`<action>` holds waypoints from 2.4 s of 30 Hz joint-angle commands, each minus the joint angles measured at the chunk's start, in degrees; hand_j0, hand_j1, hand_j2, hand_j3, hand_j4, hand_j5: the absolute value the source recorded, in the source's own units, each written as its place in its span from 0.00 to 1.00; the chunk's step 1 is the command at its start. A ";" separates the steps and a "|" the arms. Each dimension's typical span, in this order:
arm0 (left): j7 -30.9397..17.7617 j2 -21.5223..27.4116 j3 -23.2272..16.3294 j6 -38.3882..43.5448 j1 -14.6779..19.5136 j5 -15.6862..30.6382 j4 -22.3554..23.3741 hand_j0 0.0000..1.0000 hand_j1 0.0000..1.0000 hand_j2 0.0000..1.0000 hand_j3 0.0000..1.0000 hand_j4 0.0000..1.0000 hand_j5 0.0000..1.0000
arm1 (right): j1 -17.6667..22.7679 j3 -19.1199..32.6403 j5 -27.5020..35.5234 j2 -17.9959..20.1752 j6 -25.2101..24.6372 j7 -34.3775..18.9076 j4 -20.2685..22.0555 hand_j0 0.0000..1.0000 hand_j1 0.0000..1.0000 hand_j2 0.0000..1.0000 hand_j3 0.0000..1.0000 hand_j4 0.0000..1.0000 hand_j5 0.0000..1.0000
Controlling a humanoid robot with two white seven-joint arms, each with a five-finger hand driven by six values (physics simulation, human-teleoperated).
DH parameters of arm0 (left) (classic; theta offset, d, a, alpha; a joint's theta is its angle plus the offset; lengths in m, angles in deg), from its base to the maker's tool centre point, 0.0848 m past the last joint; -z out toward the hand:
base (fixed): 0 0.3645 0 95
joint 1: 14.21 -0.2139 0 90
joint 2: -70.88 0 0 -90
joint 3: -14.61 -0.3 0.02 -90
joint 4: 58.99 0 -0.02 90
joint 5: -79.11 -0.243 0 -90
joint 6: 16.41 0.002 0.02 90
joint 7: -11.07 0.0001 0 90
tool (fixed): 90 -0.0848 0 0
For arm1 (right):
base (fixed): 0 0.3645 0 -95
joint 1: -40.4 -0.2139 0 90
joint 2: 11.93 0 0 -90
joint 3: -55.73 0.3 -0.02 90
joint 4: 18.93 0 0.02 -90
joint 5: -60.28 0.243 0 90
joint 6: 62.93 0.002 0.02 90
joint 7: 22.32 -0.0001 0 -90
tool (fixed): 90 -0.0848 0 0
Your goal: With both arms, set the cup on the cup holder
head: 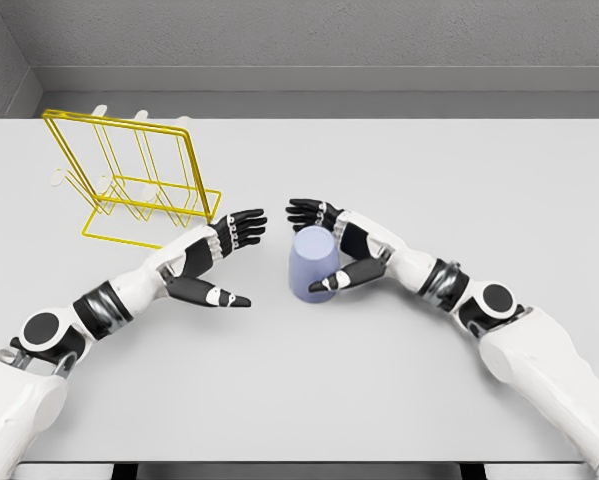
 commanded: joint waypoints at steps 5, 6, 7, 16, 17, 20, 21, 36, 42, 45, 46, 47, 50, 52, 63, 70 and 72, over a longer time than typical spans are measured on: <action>-0.04 0.04 0.06 0.20 0.00 0.56 -0.96 1.00 1.00 1.00 1.00 1.00 1.00 | -0.44 -0.03 -1.35 1.34 -0.10 0.00 -1.55 1.00 1.00 1.00 1.00 1.00 1.00; -0.04 0.13 0.06 0.29 0.35 0.56 -0.96 1.00 1.00 1.00 1.00 1.00 1.00 | -0.61 -0.12 -1.44 1.34 -0.10 0.00 -1.56 1.00 1.00 1.00 1.00 1.00 1.00; -0.04 0.04 0.15 0.29 0.44 0.56 -0.96 1.00 1.00 1.00 1.00 1.00 1.00 | -0.70 -0.12 -1.44 1.34 -0.10 0.00 -1.56 1.00 1.00 1.00 1.00 1.00 1.00; -0.04 -4.70 1.73 -8.23 0.00 -12.00 -0.17 1.00 1.00 1.00 1.00 1.00 1.00 | -1.49 -0.47 -2.58 4.50 -0.45 0.00 -1.56 1.00 1.00 1.00 1.00 1.00 1.00; -0.04 -4.97 1.73 -8.23 0.00 -12.09 -0.08 1.00 1.00 1.00 1.00 1.00 1.00 | -1.67 -0.47 -2.67 4.86 -0.45 0.00 -1.47 1.00 1.00 1.00 1.00 1.00 1.00; -0.04 -6.54 3.75 -7.79 0.09 -12.00 1.85 1.00 1.00 1.00 1.00 1.00 1.00 | -2.02 -0.47 -2.67 7.05 -0.36 0.00 -1.38 1.00 1.00 1.00 1.00 1.00 1.00; -0.04 -8.22 4.36 -7.79 0.26 -12.00 3.25 1.00 1.00 1.00 1.00 1.00 1.00 | -2.11 -0.47 -2.76 8.19 -0.19 0.00 -1.29 1.00 1.00 1.00 1.00 1.00 1.00; -0.04 -14.72 3.05 -7.97 4.92 -14.20 12.83 1.00 1.00 1.00 1.00 1.00 1.00 | -14.24 0.85 -3.37 20.15 0.69 0.00 -1.12 1.00 1.00 1.00 1.00 1.00 1.00; -0.04 -14.99 2.61 -8.06 4.66 -14.55 13.63 1.00 1.00 1.00 1.00 1.00 1.00 | -16.26 0.32 -46.34 25.24 9.15 19.43 -1.38 1.00 1.00 1.00 1.00 1.00 1.00; -0.04 -15.16 1.73 -8.06 4.75 -14.90 13.45 1.00 1.00 1.00 1.00 1.00 1.00 | -17.40 -0.29 -48.02 26.92 9.15 19.79 -1.20 1.00 1.00 1.00 1.00 1.00 1.00; -0.04 -15.16 1.73 -8.14 4.75 -14.90 13.45 1.00 1.00 1.00 1.00 1.00 1.00 | -17.49 -0.21 -48.11 27.00 9.15 19.79 -1.20 1.00 1.00 1.00 1.00 1.00 1.00; -0.04 -15.16 1.73 -8.14 4.75 -14.90 13.45 1.00 1.00 1.00 1.00 1.00 1.00 | -17.49 -0.29 -48.19 27.00 9.15 19.79 -0.68 1.00 1.00 1.00 1.00 1.00 1.00; -0.04 -15.60 0.76 -8.14 4.92 -14.90 13.45 1.00 1.00 1.00 1.00 1.00 1.00 | -17.23 0.15 -48.11 26.21 9.15 19.70 -0.94 1.00 1.00 1.00 1.00 1.00 1.00; -0.04 -16.13 0.76 -8.14 4.92 -14.90 13.54 1.00 1.00 1.00 1.00 1.00 1.00 | -17.14 -0.12 -48.20 25.51 9.15 19.79 -0.41 1.00 1.00 1.00 1.00 1.00 1.00; -0.04 -16.92 0.59 -8.06 5.62 -15.17 13.71 1.00 1.00 1.00 1.00 1.00 1.00 | -17.84 0.32 -48.20 24.90 9.15 19.62 -1.55 1.00 1.00 1.00 1.00 1.00 1.00; -0.04 -18.24 0.59 -7.97 5.71 -15.17 13.89 1.00 1.00 1.00 1.00 1.00 1.00 | -17.93 0.58 -48.20 24.72 9.15 19.62 -2.17 1.00 1.00 1.00 1.00 1.00 1.00; -0.04 -18.59 0.59 -7.97 5.80 -15.26 14.24 1.00 1.00 1.00 1.00 1.00 1.00 | -17.84 0.50 -48.20 24.72 9.15 19.61 -2.17 1.00 1.00 1.00 1.00 1.00 1.00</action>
